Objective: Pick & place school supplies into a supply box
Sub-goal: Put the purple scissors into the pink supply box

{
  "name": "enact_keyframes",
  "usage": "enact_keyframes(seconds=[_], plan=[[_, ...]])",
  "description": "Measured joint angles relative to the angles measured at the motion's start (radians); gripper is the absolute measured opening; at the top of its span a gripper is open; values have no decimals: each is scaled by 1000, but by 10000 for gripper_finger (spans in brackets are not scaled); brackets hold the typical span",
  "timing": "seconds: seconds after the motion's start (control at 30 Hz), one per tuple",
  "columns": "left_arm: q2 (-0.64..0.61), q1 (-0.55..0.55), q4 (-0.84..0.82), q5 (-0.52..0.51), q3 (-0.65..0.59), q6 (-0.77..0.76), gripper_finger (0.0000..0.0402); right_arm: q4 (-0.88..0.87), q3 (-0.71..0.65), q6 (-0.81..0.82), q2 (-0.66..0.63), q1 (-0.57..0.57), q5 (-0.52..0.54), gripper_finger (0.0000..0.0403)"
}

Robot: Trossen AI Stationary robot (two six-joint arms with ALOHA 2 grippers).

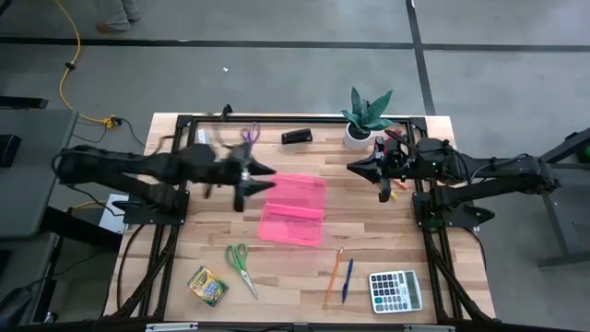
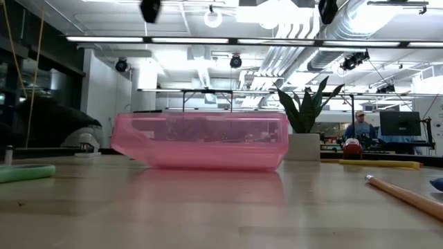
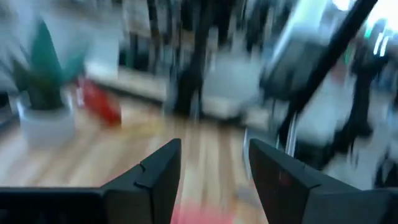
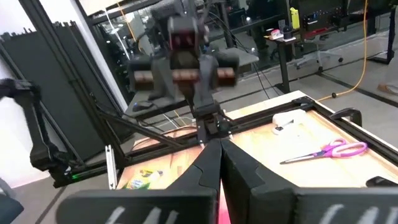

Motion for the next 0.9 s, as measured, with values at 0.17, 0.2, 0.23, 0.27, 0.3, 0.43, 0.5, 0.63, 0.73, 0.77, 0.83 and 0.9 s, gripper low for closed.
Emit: enact_keyframes(seconds=[0.17, 0.2, 0.23, 0.27, 0.3, 0.43, 0.5, 0.63, 0.73, 0.77, 0.83, 0.9], plan=[[-195, -64, 162, -136, -150, 8, 173, 8, 0, -7, 22, 0, 0, 0], [-225, -71, 163, -143, -161, 19, 173, 14, 0, -7, 23, 0, 0, 0], [-252, -75, 157, -147, -170, 25, 173, 21, 0, -9, 22, 0, 0, 0], [-276, -75, 144, -147, -176, 32, 173, 31, 0, -16, 22, 0, 0, 0], [-295, -75, 128, -147, -177, 42, 173, 36, 0, -24, 20, 0, 0, 0], [-348, -74, 49, -150, -178, 94, 172, 41, 0, -60, 19, 0, 1, 0], [-358, -74, 30, -149, -178, 101, 172, 41, 0, -70, 19, 0, 1, 0], [-358, -74, 29, -149, -178, 95, 172, 42, 0, -73, 19, 0, 1, 0], [-358, -71, 29, -150, -178, 95, 172, 42, 0, -82, 19, 0, 0, 0], [-358, -70, 29, -150, -178, 97, 172, 42, 0, -81, 19, 0, 1, 0], [-358, -68, 29, -151, -178, 123, 172, 42, 0, -78, 19, 0, 1, 0], [-358, -67, 29, -155, -178, 144, 172, 42, 0, -78, 19, 0, 1, 0]])
